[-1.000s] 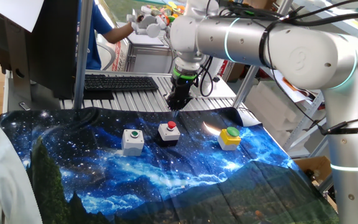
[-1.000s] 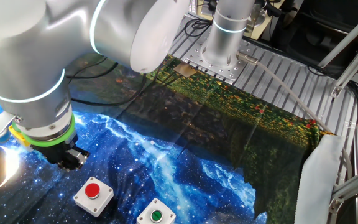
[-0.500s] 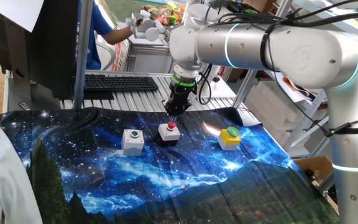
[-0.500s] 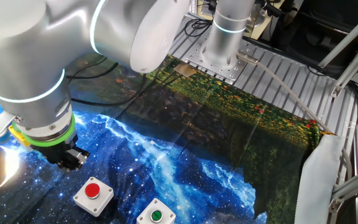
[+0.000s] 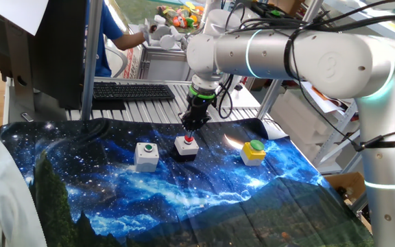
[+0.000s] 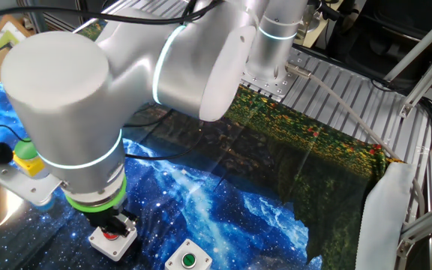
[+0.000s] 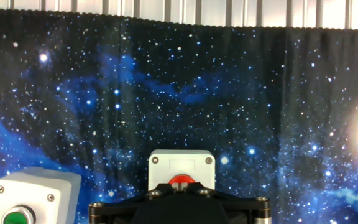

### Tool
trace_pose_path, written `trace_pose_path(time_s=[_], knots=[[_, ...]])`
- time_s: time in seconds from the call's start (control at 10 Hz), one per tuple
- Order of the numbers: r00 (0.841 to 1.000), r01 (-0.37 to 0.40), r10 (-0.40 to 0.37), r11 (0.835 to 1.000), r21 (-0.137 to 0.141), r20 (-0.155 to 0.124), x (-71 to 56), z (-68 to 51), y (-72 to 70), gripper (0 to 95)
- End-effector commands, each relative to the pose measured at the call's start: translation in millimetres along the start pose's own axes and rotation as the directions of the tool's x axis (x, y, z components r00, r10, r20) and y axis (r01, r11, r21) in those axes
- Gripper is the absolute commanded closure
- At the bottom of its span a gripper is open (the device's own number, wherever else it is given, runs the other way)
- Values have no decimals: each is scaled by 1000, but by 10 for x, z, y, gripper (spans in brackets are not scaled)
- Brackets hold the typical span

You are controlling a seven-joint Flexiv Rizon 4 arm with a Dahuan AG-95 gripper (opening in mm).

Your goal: Press three buttons from left to right in sequence

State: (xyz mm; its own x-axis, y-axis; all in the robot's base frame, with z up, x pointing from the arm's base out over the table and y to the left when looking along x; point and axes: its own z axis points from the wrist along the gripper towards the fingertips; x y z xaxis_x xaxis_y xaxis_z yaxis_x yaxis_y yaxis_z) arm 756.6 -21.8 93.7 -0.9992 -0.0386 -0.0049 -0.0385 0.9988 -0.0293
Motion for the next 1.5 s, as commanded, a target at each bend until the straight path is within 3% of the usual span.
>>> trace_pose_path(time_s=[0.1, 0.3, 0.4, 0.6, 0.8, 1.5], knots=[[999, -10, 11, 1000, 22, -52, -34, -388, 17, 950], [997, -41, 43, 999, 19, -71, -37, -830, 34, 950], [996, -54, 55, 998, 19, -66, 4, -910, 20, 950], [995, -65, 66, 998, 9, -72, 12, -932, 18, 950], [995, -73, 74, 997, 20, -65, 12, -934, 21, 950], [987, -141, 141, 990, 14, -72, 55, -878, 108, 950]])
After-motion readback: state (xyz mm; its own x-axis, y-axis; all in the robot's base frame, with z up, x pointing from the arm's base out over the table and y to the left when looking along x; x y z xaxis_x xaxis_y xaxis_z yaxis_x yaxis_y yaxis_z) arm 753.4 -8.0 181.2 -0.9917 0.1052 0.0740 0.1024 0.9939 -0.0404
